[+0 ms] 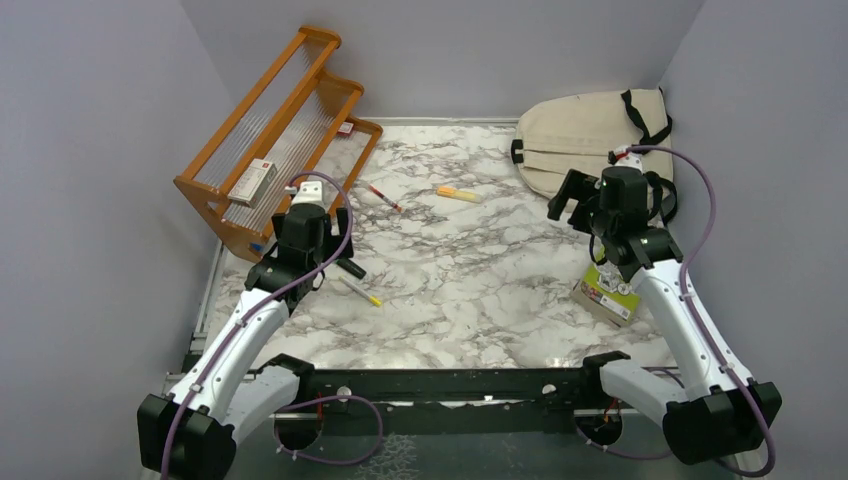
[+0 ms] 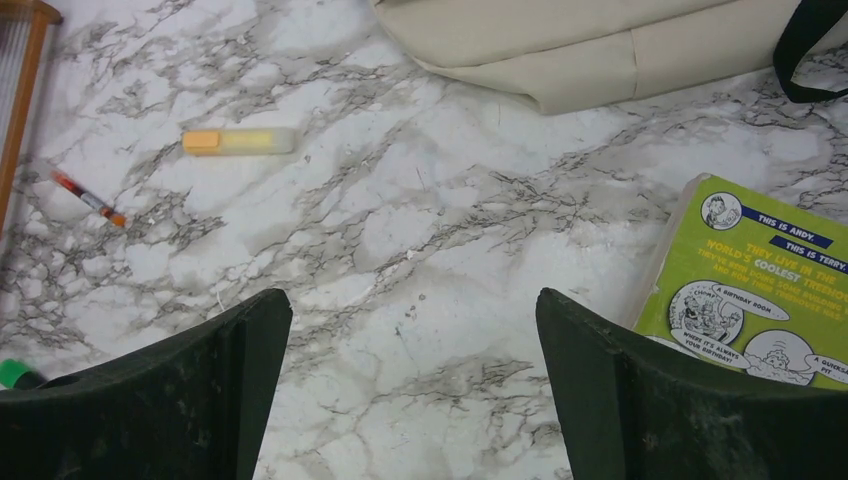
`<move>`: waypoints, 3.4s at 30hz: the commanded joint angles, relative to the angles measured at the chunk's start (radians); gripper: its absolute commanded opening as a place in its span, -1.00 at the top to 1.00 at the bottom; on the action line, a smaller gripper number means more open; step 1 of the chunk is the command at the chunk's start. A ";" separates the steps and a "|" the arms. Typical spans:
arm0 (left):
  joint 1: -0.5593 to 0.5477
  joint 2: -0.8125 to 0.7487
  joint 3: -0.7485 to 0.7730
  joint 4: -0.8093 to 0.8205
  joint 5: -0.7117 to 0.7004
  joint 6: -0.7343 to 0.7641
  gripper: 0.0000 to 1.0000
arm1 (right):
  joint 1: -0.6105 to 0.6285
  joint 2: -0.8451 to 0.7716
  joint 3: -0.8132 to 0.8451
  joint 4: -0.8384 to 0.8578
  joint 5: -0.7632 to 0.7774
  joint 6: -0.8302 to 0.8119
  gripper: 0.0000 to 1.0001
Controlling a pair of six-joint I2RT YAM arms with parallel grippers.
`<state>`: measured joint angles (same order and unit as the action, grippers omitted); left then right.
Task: Pack the student bag
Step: Adjust the student bag at the center of the board.
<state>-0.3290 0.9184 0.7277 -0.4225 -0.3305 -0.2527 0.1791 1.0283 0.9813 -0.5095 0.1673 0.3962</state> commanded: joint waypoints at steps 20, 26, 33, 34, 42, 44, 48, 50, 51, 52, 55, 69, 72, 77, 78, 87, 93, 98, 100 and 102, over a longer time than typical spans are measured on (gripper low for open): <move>0.099 0.028 0.050 0.077 0.139 0.051 -0.97 | -0.015 0.332 0.221 0.062 -0.052 -0.070 -1.00; 0.162 0.029 0.047 0.079 0.190 0.041 -0.97 | 0.009 0.575 0.341 0.109 -0.087 -0.128 -1.00; 0.165 0.016 0.041 0.082 0.209 0.049 -0.97 | 0.065 0.852 0.563 0.113 0.063 -0.232 -0.99; 0.165 0.016 0.042 0.083 0.216 0.051 -0.97 | 0.071 0.887 0.596 0.122 0.093 -0.251 -0.99; 0.168 0.013 0.038 0.093 0.259 0.057 -0.97 | 0.087 1.135 0.810 0.136 0.231 -0.401 -0.92; 0.168 0.015 0.036 0.094 0.261 0.058 -0.97 | 0.092 1.181 0.838 0.162 0.304 -0.460 -0.92; 0.171 0.028 0.041 0.094 0.272 0.058 -0.97 | 0.094 1.260 0.877 0.221 0.401 -0.552 -0.92; 0.176 0.031 0.042 0.096 0.283 0.058 -0.98 | 0.095 1.299 0.891 0.259 0.429 -0.596 -0.92; 0.178 0.032 0.041 0.096 0.284 0.056 -0.98 | 0.096 1.317 0.909 0.259 0.445 -0.609 -0.92; 0.179 0.032 0.041 0.096 0.284 0.057 -0.98 | 0.097 1.334 0.926 0.256 0.459 -0.615 -0.92; 0.181 0.030 0.039 0.096 0.285 0.056 -0.98 | 0.100 1.367 0.959 0.251 0.472 -0.617 -0.92; 0.196 0.041 0.041 0.097 0.284 0.051 -0.98 | 0.117 1.537 1.107 0.268 0.625 -0.676 -0.21; 0.199 0.049 0.042 0.097 0.283 0.048 -0.98 | 0.116 1.516 1.083 0.275 0.622 -0.663 0.08; 0.215 0.073 0.050 0.101 0.315 0.043 -0.97 | 0.116 1.411 0.960 0.389 0.651 -0.676 0.66; 0.218 0.075 0.050 0.098 0.311 0.043 -0.97 | 0.117 1.383 0.945 0.399 0.646 -0.673 0.79; 0.233 0.069 0.052 0.094 0.307 0.035 -0.97 | 0.116 1.055 0.837 0.372 0.583 -0.608 0.99; 0.242 0.061 0.053 0.101 0.315 0.024 -0.97 | 0.117 0.854 0.843 0.285 0.501 -0.577 0.99; 0.243 0.026 0.045 0.119 0.300 0.010 -0.97 | 0.116 0.700 0.878 0.189 0.313 -0.517 0.99; 0.243 0.020 0.042 0.125 0.308 0.003 -0.97 | 0.117 0.668 0.918 0.129 0.240 -0.475 0.99; 0.243 0.017 0.039 0.134 0.313 -0.002 -0.97 | 0.117 0.651 0.951 0.064 0.145 -0.438 0.99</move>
<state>-0.0925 0.9634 0.7460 -0.3351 -0.0334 -0.2321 0.2878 1.7496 1.8423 -0.3737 0.5289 -0.1284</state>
